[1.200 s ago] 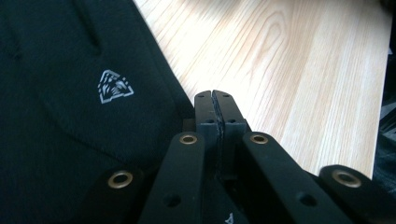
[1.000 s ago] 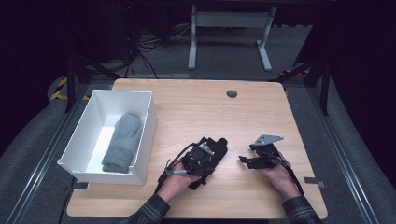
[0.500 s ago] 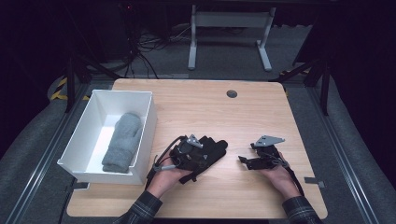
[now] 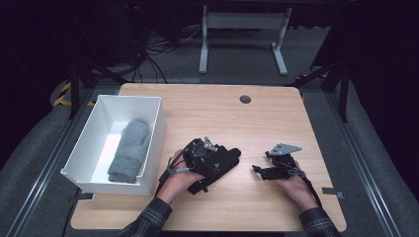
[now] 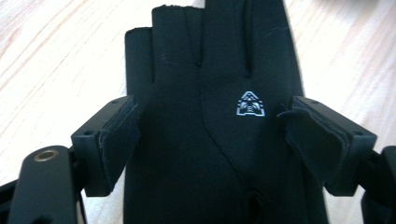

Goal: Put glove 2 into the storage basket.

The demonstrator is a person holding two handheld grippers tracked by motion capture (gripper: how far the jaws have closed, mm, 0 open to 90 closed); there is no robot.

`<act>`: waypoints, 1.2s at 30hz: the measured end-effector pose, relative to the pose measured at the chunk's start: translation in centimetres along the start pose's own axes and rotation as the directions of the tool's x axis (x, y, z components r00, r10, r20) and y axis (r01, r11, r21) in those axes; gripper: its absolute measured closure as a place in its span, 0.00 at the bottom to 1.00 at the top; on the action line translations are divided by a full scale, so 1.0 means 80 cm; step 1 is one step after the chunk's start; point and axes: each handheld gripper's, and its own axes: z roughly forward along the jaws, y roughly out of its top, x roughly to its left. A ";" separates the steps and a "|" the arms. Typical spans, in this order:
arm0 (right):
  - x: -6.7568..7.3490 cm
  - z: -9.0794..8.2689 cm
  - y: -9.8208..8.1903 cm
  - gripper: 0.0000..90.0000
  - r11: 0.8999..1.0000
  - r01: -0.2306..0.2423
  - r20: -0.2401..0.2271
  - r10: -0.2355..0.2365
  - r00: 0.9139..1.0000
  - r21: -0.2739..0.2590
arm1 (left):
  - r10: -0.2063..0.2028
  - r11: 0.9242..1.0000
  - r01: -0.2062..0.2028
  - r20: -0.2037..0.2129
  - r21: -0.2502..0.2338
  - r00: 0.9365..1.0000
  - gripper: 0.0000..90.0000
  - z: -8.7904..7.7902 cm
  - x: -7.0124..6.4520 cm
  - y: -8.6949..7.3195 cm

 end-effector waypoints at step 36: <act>0.001 0.000 0.000 0.24 1.000 -0.002 0.001 0.002 1.000 0.000 | -0.110 0.994 0.111 0.118 0.004 0.987 0.70 -0.050 -0.005 0.020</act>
